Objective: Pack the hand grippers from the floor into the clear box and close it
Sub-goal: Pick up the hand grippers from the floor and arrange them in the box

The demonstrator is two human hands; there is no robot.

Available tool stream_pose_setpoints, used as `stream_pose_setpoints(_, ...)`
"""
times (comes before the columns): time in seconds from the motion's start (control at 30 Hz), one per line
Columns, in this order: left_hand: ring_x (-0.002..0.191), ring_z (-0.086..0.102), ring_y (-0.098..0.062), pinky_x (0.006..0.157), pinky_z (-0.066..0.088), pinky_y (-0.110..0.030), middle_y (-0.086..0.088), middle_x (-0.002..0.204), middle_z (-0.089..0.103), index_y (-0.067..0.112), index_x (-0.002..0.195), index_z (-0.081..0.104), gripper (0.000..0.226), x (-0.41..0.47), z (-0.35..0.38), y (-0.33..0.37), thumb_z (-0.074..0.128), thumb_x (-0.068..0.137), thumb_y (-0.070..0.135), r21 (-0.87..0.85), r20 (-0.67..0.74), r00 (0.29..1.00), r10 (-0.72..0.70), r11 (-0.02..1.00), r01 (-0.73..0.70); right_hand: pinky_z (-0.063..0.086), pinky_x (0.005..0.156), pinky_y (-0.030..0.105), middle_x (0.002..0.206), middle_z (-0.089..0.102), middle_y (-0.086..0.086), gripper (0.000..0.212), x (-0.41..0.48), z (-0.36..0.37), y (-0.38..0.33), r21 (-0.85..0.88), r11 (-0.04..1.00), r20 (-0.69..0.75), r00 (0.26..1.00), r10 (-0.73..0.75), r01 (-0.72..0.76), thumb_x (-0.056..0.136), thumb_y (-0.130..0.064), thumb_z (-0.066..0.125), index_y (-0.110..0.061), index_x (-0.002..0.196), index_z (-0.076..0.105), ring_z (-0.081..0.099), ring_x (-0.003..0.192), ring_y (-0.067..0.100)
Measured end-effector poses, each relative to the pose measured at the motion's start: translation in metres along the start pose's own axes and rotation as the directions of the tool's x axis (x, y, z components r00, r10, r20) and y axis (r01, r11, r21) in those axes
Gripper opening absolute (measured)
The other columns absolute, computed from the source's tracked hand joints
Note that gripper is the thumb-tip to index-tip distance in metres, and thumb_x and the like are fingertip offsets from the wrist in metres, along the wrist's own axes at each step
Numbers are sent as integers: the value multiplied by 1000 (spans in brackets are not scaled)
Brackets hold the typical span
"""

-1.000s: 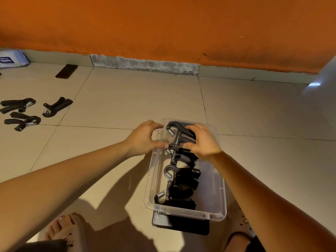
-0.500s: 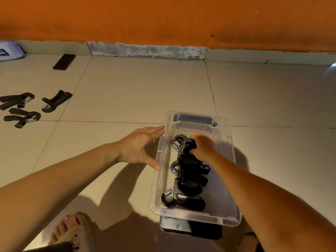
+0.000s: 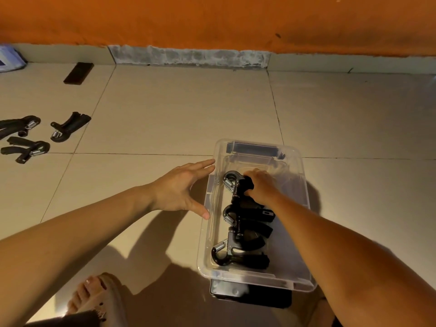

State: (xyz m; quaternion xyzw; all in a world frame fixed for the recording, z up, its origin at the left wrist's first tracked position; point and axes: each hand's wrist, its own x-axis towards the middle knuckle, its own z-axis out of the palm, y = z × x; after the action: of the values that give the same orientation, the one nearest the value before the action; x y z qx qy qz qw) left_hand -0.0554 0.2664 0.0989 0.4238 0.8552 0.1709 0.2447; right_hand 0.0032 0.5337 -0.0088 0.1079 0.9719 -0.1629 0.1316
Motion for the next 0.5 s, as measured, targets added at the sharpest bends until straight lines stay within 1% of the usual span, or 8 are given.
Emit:
stream_pose_setpoints(0.1, 155, 9, -8, 125, 10, -26, 11, 170, 6, 22, 163, 18, 130, 0, -1, 1, 83, 61, 70, 9, -3, 1000, -2, 1000, 2, 42, 105, 44, 139, 56, 7, 70, -4, -6, -3, -8, 999, -18, 999, 36, -36, 83, -36, 80, -18, 143, 49, 51, 129, 30)
stream_pose_setpoints(0.17, 155, 9, -8, 125, 11, -27, 11, 170, 7, 21, 162, 19, 130, 1, -2, 1, 83, 61, 70, 27, -5, 1000, -4, 1000, 4, 41, 106, 44, 141, 57, 9, 71, -10, -13, -7, 21, 999, -62, 997, 39, -38, 83, -37, 79, -14, 143, 49, 53, 129, 29)
stream_pose_setpoints(0.27, 155, 11, -9, 122, 10, -22, 9, 170, 10, 21, 162, 23, 128, -1, -6, 4, 85, 61, 69, 34, -3, 1000, -4, 999, 4, 43, 107, 41, 140, 57, 6, 62, -19, -33, -20, 92, 996, -136, 990, 28, -16, 88, -37, 75, -14, 140, 52, 51, 130, 26)
stream_pose_setpoints(0.33, 155, 14, -10, 121, 12, -22, 7, 170, 14, 22, 161, 26, 124, -4, -21, 7, 85, 62, 68, 27, -10, 1000, -12, 1000, 13, 45, 104, 37, 131, 59, 4, 51, -25, -51, -34, 180, 984, -200, 979, 34, 2, 88, -35, 73, -16, 133, 58, 53, 125, 23)
stream_pose_setpoints(0.4, 153, 21, -12, 120, 18, -24, 5, 168, 23, 22, 157, 35, 115, -9, -46, 10, 85, 64, 66, 31, -48, 998, -33, 999, 35, 47, 98, 34, 120, 61, 0, 45, -32, -73, -53, 240, 969, -285, 958, 18, 53, 88, -34, 74, -16, 127, 62, 56, 116, 19)
stream_pose_setpoints(0.5, 143, 42, -17, 115, 34, -29, 2, 155, 44, 19, 145, 53, 89, -23, -92, 10, 84, 71, 59, 85, -111, 992, -64, 994, 74, 52, 94, 36, 115, 62, -4, 43, -47, -105, -94, 273, 954, -384, 923, -14, 128, 86, -33, 78, -19, 124, 64, 58, 109, 15)
